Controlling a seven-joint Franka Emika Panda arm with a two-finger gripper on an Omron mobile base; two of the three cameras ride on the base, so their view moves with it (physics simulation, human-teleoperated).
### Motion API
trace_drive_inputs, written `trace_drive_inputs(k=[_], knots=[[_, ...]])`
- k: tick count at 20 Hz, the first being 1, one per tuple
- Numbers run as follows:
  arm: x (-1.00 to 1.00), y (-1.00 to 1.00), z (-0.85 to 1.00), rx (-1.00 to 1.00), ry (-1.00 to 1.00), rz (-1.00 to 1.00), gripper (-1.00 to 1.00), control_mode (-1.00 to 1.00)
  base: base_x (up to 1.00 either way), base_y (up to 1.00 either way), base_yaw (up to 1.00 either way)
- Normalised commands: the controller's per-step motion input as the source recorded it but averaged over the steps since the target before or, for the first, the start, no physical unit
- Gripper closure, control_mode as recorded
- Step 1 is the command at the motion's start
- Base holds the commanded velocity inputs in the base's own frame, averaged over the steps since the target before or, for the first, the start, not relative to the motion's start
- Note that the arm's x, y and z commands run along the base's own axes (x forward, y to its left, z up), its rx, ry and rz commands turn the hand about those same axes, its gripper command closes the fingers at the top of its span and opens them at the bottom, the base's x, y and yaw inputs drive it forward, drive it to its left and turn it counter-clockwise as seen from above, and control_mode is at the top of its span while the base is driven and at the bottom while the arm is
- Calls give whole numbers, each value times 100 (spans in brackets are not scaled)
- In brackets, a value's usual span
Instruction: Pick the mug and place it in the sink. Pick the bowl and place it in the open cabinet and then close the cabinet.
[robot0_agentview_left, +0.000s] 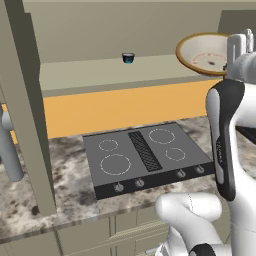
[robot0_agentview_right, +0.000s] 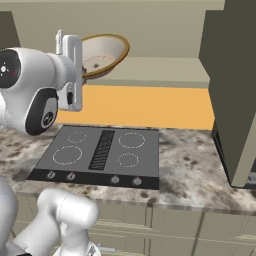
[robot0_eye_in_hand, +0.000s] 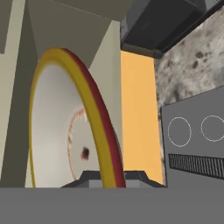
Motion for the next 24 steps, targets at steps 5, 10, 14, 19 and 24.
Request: trace_drive_inputs(k=[5, 10, 14, 19, 24], knots=[[44, 0, -2, 0, 0, 0, 100, -100, 0, 0, 0], [44, 0, -5, 2, 0, 0, 100, -100, 0, 0, 0], [46, -2, -15, 5, 0, 0, 100, -100, 0, 0, 0], [33, -1, -30, 4, 0, 0, 100, -100, 0, 0, 0], [32, 0, -30, 3, 0, 0, 100, -100, 0, 0, 0]])
